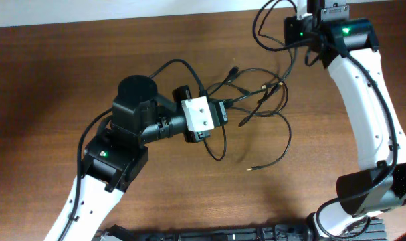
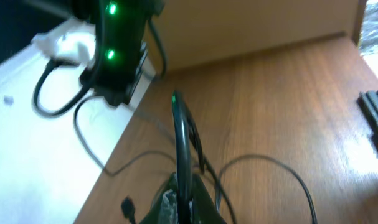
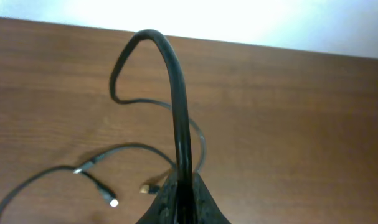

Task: Untangle cables

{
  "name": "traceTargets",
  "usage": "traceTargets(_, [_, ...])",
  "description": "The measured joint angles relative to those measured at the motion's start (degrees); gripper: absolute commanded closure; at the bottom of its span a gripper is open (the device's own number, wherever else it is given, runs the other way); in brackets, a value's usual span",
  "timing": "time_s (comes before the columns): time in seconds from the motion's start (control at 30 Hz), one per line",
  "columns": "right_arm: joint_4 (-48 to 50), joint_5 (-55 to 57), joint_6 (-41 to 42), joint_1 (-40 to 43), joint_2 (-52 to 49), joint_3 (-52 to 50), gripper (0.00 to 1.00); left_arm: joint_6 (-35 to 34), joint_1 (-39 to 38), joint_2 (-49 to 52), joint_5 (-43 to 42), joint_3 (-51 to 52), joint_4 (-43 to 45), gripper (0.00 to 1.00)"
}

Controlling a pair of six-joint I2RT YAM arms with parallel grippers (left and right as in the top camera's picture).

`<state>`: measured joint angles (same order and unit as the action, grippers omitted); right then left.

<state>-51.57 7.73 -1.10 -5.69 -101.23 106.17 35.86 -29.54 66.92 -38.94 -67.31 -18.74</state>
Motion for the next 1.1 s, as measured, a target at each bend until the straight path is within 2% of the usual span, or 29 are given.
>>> traceTargets(0.13, [-4.7, 3.1, 2.4, 8.3, 0.0, 0.0, 0.96, -0.7, 0.0, -0.1, 7.6, 0.0, -4.2, 1.00])
traceTargets(0.23, [-9.9, 3.4, 5.2, 18.2, 0.0, 0.0, 0.96, -7.2, 4.2, -0.8, 16.3, 0.0, -3.7, 1.00])
traceTargets(0.27, [-10.2, 3.4, 5.6, 20.0, 0.0, 0.0, 0.96, -11.4, 7.5, -1.4, 22.9, 0.0, -4.0, 1.00])
traceTargets(0.33, [-10.8, 3.4, 5.7, 20.9, 0.0, 0.0, 0.96, -17.9, 11.8, -1.5, 33.9, 0.0, -4.2, 1.00])
traceTargets(0.4, [-10.8, 3.4, 5.7, 21.0, 0.0, 0.0, 0.96, -24.3, 16.5, -1.5, 41.0, 0.0, -4.2, 1.00])
traceTargets(0.43, [-10.9, 3.4, 5.6, 21.0, 0.0, 0.0, 0.96, -26.4, 17.8, -1.5, 41.3, 0.0, -4.2, 1.00])
traceTargets(0.5, [-11.0, 4.7, 6.0, 21.3, 0.0, 0.0, 0.96, -26.7, 17.9, -1.6, 43.9, 0.0, -4.4, 1.00])
traceTargets(0.57, [-12.2, 5.5, 7.0, 23.7, 0.0, 0.0, 0.96, -26.7, 18.1, -1.6, 50.3, 0.0, -4.4, 1.00])
traceTargets(0.67, [-13.0, 5.0, 7.7, 25.9, 2.3, 0.0, 0.96, -26.8, 18.1, -1.6, 45.6, 0.0, -4.9, 1.00])
traceTargets(0.7, [-13.2, 4.8, 8.2, 26.9, 6.7, 0.0, 0.96, -26.8, 18.1, -1.6, 43.3, 0.0, -5.6, 1.00])
traceTargets(0.83, [-14.8, 4.6, 8.7, 33.9, 19.1, 0.0, 0.96, -26.8, 18.1, -1.7, 41.6, 0.0, -7.9, 1.00])
traceTargets(0.9, [-19.1, 4.8, 8.7, 38.3, 20.6, 0.3, 0.96, -26.8, 18.1, -1.8, 41.6, 0.0, -9.2, 1.00])
traceTargets(0.97, [-25.8, 4.5, 8.6, 47.8, 19.8, 0.1, 0.96, -26.8, 18.1, -1.8, 41.2, 0.0, -9.3, 1.00])
traceTargets(1.0, [-26.1, 4.6, 8.7, 53.5, 19.3, 0.0, 0.96, -26.8, 18.1, -1.8, 41.2, 0.0, -9.4, 1.00])
traceTargets(1.1, [-25.6, 4.4, 9.6, 63.8, 16.3, -0.2, 0.96, -26.8, 18.1, -1.8, 41.2, 0.0, -9.5, 1.00])
